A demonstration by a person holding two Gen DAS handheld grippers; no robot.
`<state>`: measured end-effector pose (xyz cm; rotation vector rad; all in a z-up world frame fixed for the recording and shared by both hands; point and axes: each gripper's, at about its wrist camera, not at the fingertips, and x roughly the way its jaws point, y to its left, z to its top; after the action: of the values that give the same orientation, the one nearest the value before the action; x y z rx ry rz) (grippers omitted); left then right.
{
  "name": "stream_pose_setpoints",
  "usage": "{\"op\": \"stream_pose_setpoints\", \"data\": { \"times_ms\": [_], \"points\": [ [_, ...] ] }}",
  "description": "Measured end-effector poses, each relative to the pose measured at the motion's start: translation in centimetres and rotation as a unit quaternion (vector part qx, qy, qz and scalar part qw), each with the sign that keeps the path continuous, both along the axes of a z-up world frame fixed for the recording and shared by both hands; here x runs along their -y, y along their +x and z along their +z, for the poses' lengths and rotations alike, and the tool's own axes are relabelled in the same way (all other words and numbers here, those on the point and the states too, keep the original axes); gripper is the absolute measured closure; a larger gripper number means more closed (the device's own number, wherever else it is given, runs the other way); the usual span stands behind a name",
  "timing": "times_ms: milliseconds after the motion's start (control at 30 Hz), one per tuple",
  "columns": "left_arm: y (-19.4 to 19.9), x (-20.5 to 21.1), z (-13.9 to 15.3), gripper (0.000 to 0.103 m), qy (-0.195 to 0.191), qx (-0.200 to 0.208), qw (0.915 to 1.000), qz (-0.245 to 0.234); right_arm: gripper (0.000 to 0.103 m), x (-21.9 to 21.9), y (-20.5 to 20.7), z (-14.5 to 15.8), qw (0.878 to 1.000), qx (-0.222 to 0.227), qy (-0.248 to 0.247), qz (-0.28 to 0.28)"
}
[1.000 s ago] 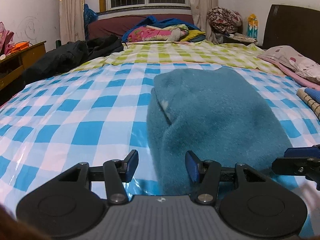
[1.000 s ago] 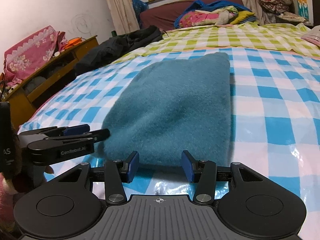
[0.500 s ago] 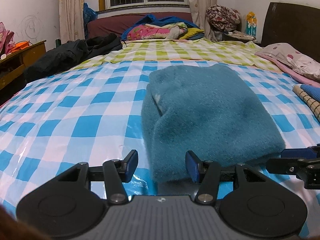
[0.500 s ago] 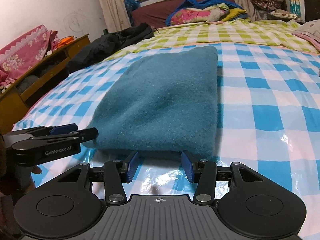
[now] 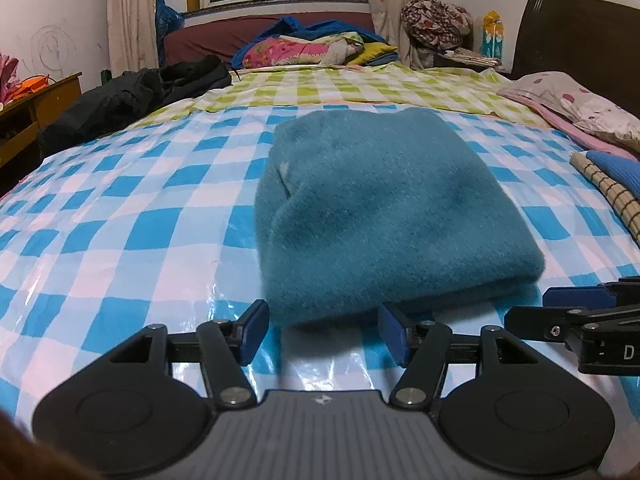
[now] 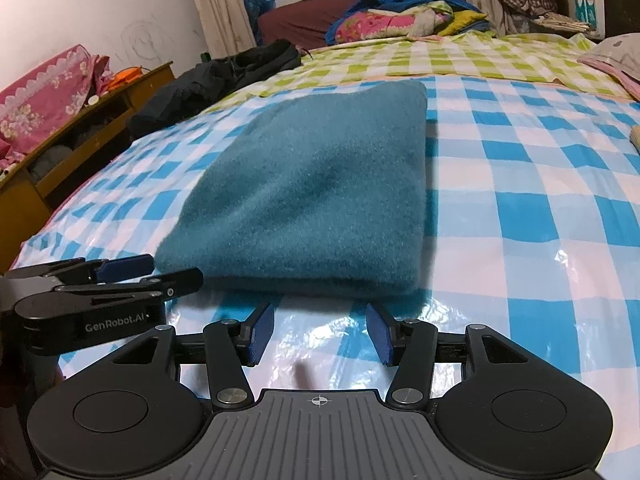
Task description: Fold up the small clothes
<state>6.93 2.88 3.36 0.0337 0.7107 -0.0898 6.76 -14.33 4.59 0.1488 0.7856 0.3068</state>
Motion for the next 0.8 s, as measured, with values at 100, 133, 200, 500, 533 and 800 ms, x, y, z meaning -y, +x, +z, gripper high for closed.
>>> {"op": "stream_pose_setpoints", "data": {
  "times_ms": [100,133,200,500,533,800],
  "points": [
    [-0.4,0.2,-0.2,0.03,-0.007,-0.006,1.0,0.003,0.05,0.0,-0.4,-0.1,1.0,0.0,-0.001,-0.002],
    [-0.6,0.3,-0.3,0.03,-0.008,-0.009,0.9999,0.003,0.048,0.1,-0.6,-0.2,1.0,0.0,-0.002,-0.003],
    [-0.9,0.4,-0.5,0.028,-0.006,-0.014,0.9999,0.004,0.047,0.0,-0.9,-0.3,1.0,-0.001,-0.006,-0.004],
    [-2.3,1.3,-1.1,0.022,-0.002,-0.022,0.9997,0.001,0.046,0.1,-2.1,-1.0,1.0,-0.003,-0.016,-0.012],
    [-2.4,1.4,-1.1,0.022,-0.004,-0.023,0.9997,0.0,0.045,0.1,-2.1,-1.1,1.0,-0.004,-0.018,-0.012],
    [-3.0,1.9,-1.4,0.016,0.002,-0.026,0.9996,-0.003,0.043,0.1,-2.6,-1.5,1.0,-0.006,-0.024,-0.019]
  ]
}}
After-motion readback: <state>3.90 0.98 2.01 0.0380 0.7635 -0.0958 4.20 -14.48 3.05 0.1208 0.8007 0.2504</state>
